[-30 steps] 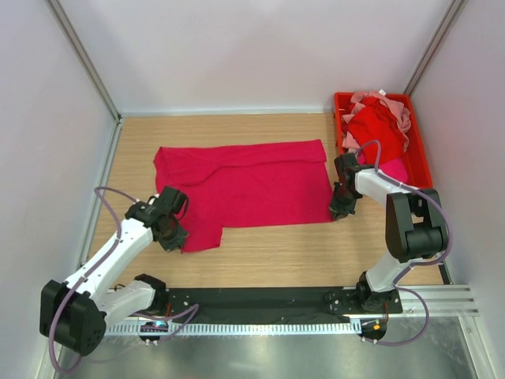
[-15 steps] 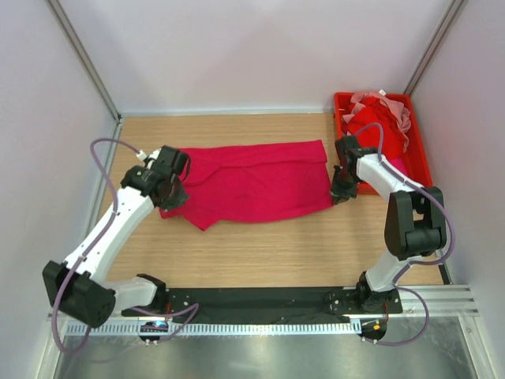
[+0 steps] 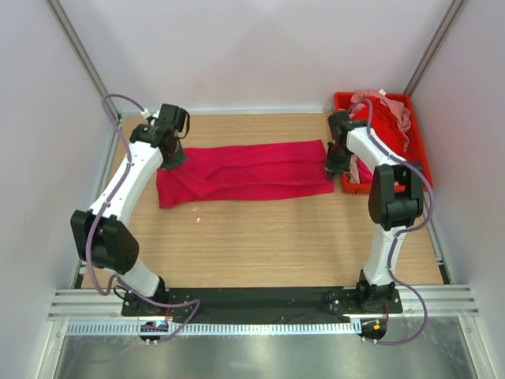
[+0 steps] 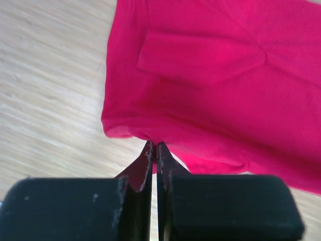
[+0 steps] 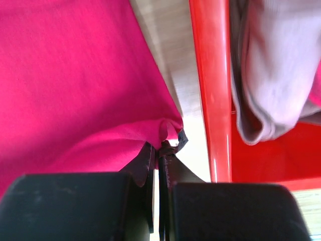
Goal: Fold and stack the t-shirts
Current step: Fold the tshirt
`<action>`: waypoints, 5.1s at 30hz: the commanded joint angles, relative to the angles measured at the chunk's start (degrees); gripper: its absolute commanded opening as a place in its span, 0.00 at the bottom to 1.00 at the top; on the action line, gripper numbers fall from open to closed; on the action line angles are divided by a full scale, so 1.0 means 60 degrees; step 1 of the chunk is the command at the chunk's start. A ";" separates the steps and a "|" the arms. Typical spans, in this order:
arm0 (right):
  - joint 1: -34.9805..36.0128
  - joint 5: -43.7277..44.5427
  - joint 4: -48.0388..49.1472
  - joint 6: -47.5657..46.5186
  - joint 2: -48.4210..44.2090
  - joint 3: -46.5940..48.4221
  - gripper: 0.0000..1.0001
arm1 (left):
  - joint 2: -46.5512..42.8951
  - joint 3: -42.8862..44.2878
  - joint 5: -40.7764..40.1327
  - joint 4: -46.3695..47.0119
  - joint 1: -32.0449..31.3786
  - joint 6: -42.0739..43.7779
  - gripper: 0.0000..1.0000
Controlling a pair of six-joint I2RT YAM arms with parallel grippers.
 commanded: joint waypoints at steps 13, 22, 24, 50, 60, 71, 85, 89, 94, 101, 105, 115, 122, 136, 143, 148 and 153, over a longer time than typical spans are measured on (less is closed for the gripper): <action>0.0038 0.0307 -0.0994 0.0194 0.1884 0.2941 0.01 | 0.2040 0.1858 0.1421 0.1320 0.0943 0.1469 0.00; -0.0020 0.0439 -0.1287 0.0253 0.2792 0.4185 0.01 | 0.2949 0.2489 0.1641 0.1363 0.1163 0.1484 0.00; -0.0064 0.0511 -0.1316 0.0253 0.2895 0.4347 0.01 | 0.3037 0.2577 0.1626 0.1334 0.1178 0.1483 0.00; -0.0445 -0.0234 -0.1287 0.0502 0.3978 0.6046 0.04 | 0.4530 0.4086 0.2021 0.1188 0.1705 0.1103 0.00; -0.0518 -0.0616 -0.0980 0.0678 0.4799 0.7116 0.09 | 0.5512 0.5024 0.2432 0.0953 0.1983 0.0781 0.07; -0.0665 -0.0030 -0.1609 0.0297 0.3805 0.6796 0.70 | 0.4664 0.4688 0.2095 0.0530 0.2130 0.0605 0.56; 0.0081 0.0219 -0.1258 -0.0201 0.2514 0.4494 0.76 | 0.1310 -0.0509 0.3324 0.1389 0.2130 0.0138 0.50; 0.0258 0.0073 -0.1287 -0.0230 0.2734 0.4509 0.76 | 0.1307 -0.1581 0.3677 0.1875 0.2159 -0.0216 0.47; 0.0287 0.0043 -0.1068 -0.0391 0.3114 0.4450 0.71 | 0.2011 -0.1553 0.3677 0.1949 0.2436 -0.0289 0.45; 0.0302 0.0101 -0.0556 -0.0435 0.3218 0.3546 0.50 | 0.2875 -0.1655 0.3634 0.1905 0.3213 -0.0465 0.40; 0.0302 0.0335 -0.0233 -0.0596 0.3305 0.2986 0.35 | 0.3212 -0.1597 0.3370 0.1642 0.3331 -0.0421 0.38; 0.0462 0.0848 0.0206 -0.0641 0.2238 0.0498 0.28 | 0.4121 -0.0690 0.1745 0.0778 0.3989 0.0149 0.35; 0.0871 0.0104 0.0266 -0.0377 0.0788 -0.1611 0.28 | 0.3347 -0.0146 0.1450 0.0937 0.4005 0.0781 0.41; 0.1723 -0.0397 -0.0511 -0.0669 -0.0181 -0.0516 0.48 | -0.0405 -0.4364 0.4028 0.3001 0.4721 -0.2338 0.49; 0.1723 -0.0470 -0.0467 -0.0772 -0.0415 -0.0588 0.52 | 0.0004 -0.5185 0.5068 0.4378 0.5235 -0.3436 0.45; 0.1723 -0.0514 -0.0321 -0.0816 -0.0459 -0.0764 0.52 | 0.0341 -0.5859 0.5697 0.5493 0.5644 -0.4316 0.45; 0.1621 -0.0440 -0.0335 -0.0831 -0.0415 -0.0837 0.52 | 0.0810 -0.5786 0.5728 0.5844 0.5821 -0.4581 0.41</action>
